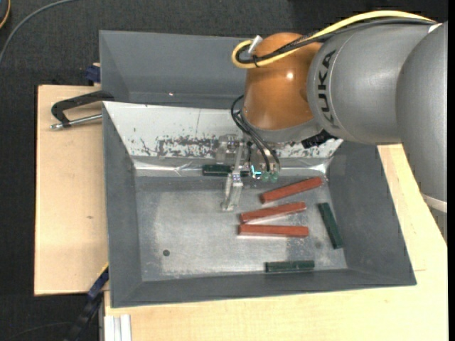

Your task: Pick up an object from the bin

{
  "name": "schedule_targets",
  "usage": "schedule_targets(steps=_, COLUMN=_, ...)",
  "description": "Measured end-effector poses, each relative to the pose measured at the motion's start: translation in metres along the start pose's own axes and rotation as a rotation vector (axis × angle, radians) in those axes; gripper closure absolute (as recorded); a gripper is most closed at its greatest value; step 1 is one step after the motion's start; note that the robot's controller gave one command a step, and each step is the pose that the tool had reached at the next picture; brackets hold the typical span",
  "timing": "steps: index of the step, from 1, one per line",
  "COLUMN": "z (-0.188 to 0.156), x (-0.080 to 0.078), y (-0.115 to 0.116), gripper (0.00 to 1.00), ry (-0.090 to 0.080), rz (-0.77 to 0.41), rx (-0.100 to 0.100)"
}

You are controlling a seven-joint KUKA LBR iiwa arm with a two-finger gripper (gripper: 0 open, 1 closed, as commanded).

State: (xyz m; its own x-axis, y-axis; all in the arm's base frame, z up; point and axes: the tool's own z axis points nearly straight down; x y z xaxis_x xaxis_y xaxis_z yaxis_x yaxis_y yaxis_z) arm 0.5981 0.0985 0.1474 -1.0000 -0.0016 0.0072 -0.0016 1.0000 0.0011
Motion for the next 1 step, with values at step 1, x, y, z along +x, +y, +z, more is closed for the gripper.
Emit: schedule_targets(steps=1, z=0.0601, x=0.0618, y=-0.0531, gripper=0.00, ry=0.003, rz=-0.031, rx=0.003)
